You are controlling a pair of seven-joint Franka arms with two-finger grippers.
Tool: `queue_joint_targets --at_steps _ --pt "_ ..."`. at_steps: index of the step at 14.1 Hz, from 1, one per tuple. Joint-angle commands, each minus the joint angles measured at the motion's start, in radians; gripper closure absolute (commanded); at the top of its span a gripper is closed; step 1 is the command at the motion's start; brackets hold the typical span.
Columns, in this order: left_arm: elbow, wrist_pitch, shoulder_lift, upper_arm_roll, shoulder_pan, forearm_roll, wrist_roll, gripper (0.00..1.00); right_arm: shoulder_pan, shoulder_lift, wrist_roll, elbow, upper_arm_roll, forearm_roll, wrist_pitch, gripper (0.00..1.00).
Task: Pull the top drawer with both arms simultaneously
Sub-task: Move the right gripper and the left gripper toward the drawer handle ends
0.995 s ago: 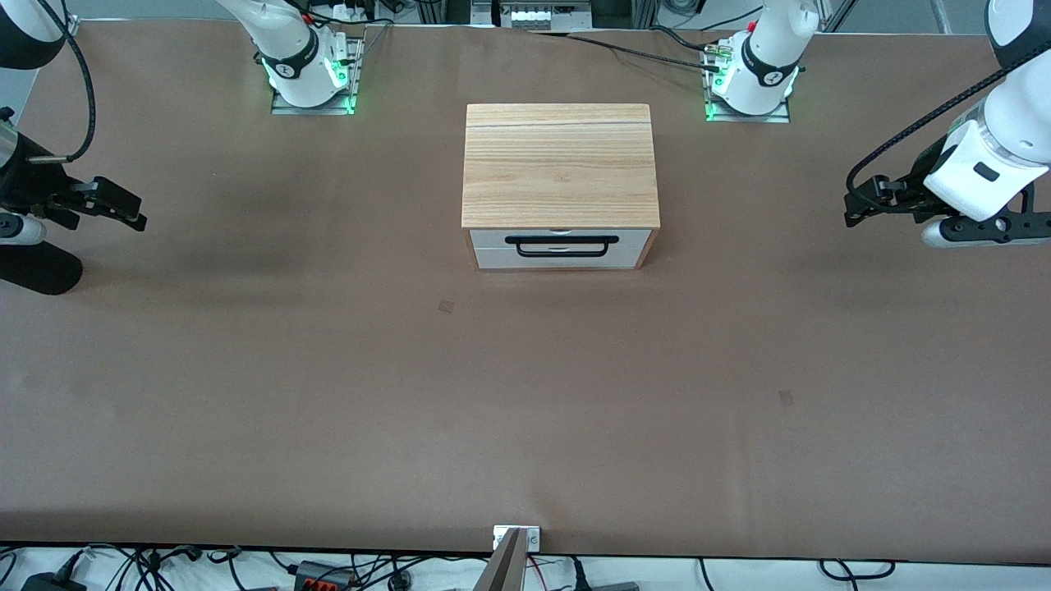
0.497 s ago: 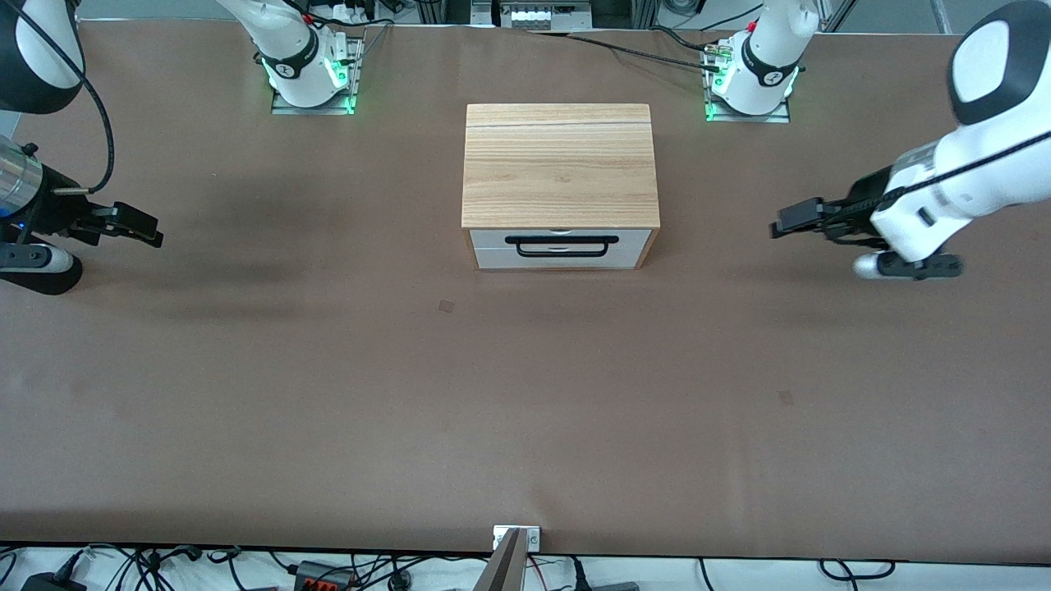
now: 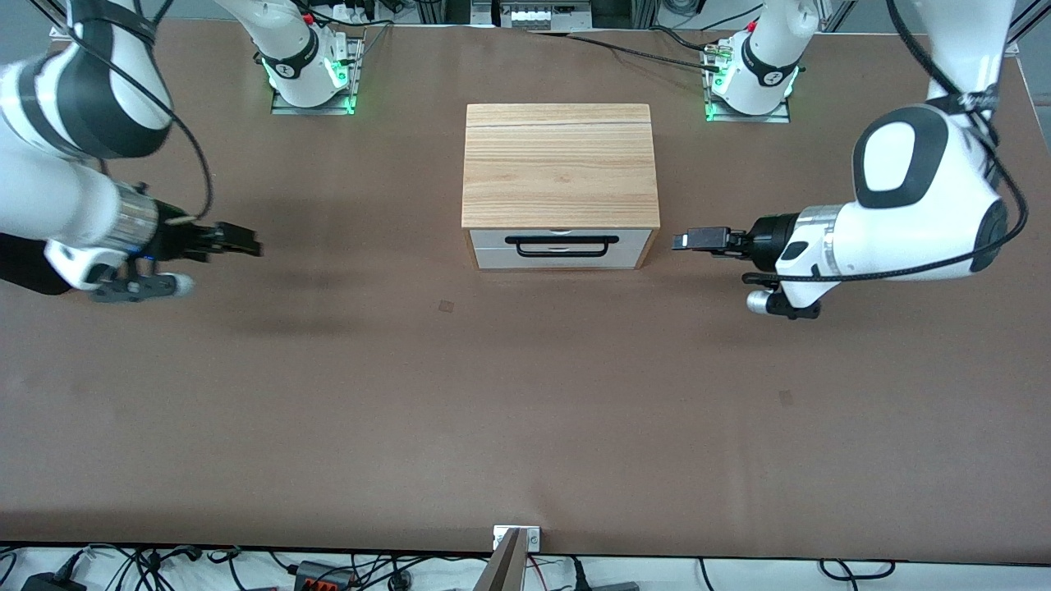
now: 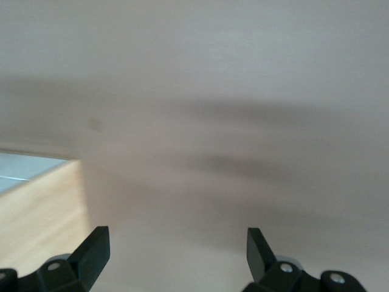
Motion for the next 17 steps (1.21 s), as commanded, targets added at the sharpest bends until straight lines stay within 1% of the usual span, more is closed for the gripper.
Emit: queue_joint_targets --at_steps 1,2,3,4,5,6,8,9,11,12,14,16,17 --pt "-0.104 0.027 0.012 -0.003 0.012 -0.18 0.161 0.0 0.054 0.083 -0.011 0.019 -0.002 0.088 0.064 0.0" --pt "-0.162 0.058 0.013 -0.003 0.014 -0.235 0.272 0.0 0.091 0.103 -0.005 0.016 0.0 0.111 0.091 0.0" --pt "-0.224 0.083 0.025 -0.003 0.015 -0.333 0.416 0.0 0.113 0.133 -0.008 0.014 0.0 0.194 0.107 0.0" --pt "-0.277 0.083 0.053 -0.003 0.015 -0.46 0.562 0.0 0.118 0.161 -0.014 0.014 0.0 0.292 0.108 0.0" --pt "-0.32 0.084 0.073 -0.003 0.011 -0.553 0.668 0.0 0.13 0.19 -0.03 0.014 0.0 0.391 0.11 0.0" --pt "-0.344 0.084 0.084 -0.003 0.005 -0.614 0.736 0.0 0.154 0.21 -0.066 0.014 0.0 0.463 0.118 0.0" --pt "-0.361 0.084 0.093 -0.003 0.005 -0.632 0.763 0.0 0.176 0.252 -0.144 0.014 0.0 0.557 0.141 0.0" --pt "-0.374 0.077 0.114 -0.005 0.006 -0.664 0.799 0.0 0.182 0.273 -0.198 0.012 0.0 0.627 0.144 0.0" --pt "-0.41 0.058 0.157 -0.025 0.006 -0.804 0.94 0.0 0.188 0.305 -0.313 0.002 0.0 0.784 0.132 0.0" --pt "-0.414 0.058 0.173 -0.041 0.005 -0.838 0.982 0.0 0.188 0.318 -0.368 -0.007 0.0 0.86 0.13 0.0" --pt "-0.413 0.054 0.196 -0.046 0.011 -0.84 1.034 0.0 0.202 0.351 -0.474 -0.012 0.001 0.991 0.125 0.0" --pt "-0.413 0.029 0.232 -0.046 0.014 -0.842 1.103 0.0 0.226 0.388 -0.58 -0.02 0.001 1.139 0.125 0.0" --pt "-0.413 0.029 0.24 -0.046 0.014 -0.84 1.131 0.02 0.243 0.411 -0.632 -0.021 0.001 1.199 0.125 0.0"
